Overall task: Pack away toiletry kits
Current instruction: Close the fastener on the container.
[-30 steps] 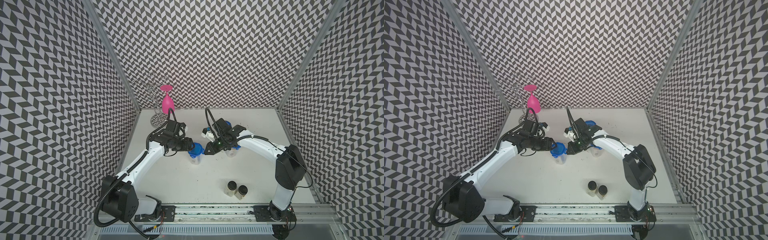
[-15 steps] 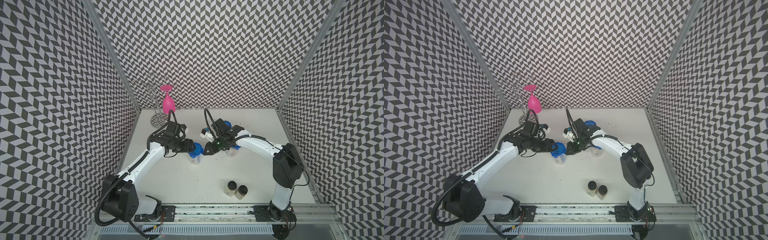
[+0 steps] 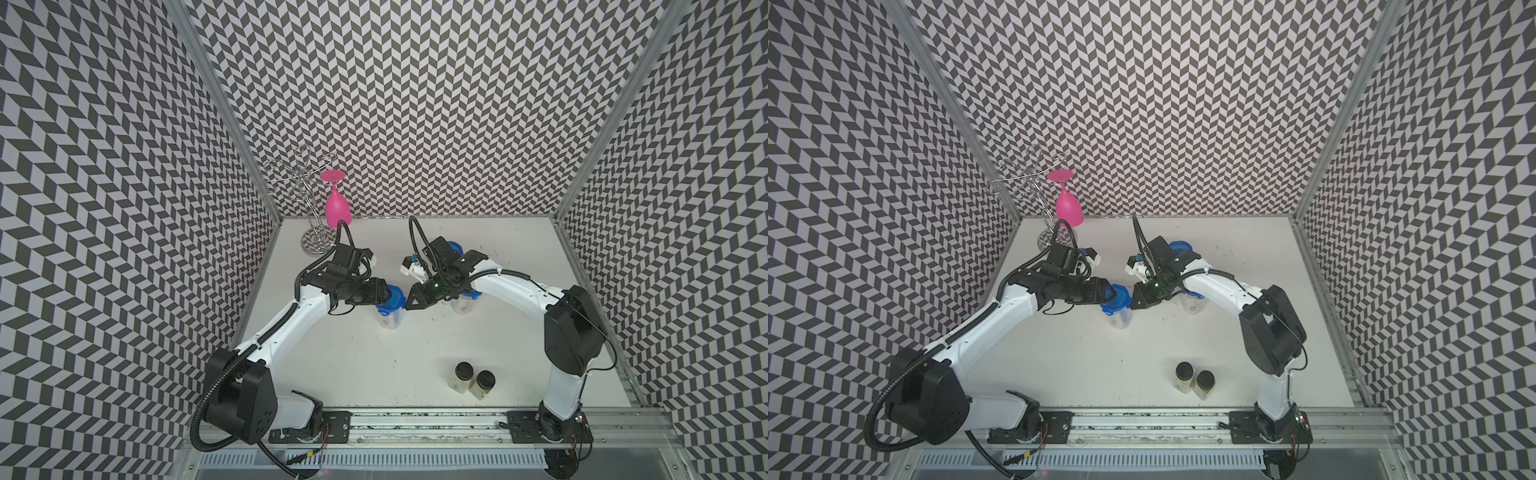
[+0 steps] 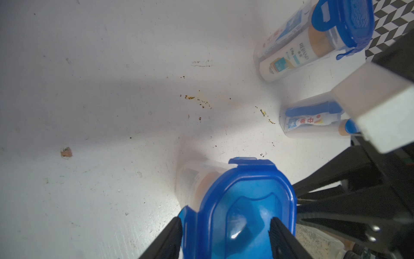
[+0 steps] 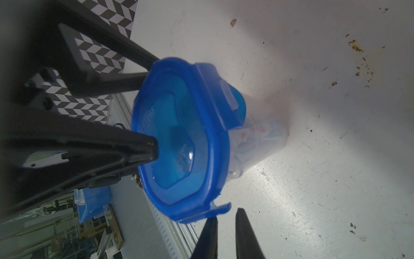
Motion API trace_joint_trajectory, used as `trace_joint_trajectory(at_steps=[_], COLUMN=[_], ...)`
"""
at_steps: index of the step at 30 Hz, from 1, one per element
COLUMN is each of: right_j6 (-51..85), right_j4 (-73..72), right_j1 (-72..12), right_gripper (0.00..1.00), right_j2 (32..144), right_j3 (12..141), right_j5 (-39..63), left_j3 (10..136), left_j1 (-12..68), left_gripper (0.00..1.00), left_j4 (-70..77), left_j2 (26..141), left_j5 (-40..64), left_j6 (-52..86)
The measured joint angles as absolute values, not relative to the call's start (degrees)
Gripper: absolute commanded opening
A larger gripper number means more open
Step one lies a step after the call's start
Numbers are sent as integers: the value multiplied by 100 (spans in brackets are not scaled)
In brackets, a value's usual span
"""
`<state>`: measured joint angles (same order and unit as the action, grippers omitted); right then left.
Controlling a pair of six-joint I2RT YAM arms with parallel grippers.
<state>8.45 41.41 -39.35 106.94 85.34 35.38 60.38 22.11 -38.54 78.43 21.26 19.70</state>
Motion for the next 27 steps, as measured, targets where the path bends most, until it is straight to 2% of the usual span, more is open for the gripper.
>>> trace_joint_trajectory(at_steps=[17, 27], right_j6=[1011, 987], right_j4=[4023, 3726], right_j1=[-3839, -3721], right_gripper=[16, 24], right_j2=[10881, 10652], right_j3=[8532, 8348], right_j5=[3538, 3424], left_j3=[5870, 6097], left_j1=[2226, 2235], left_gripper=[62, 94], left_j4=[-3557, -3935], left_j2=[7852, 7885], left_j5=[2344, 2305], left_j6=[2309, 2132])
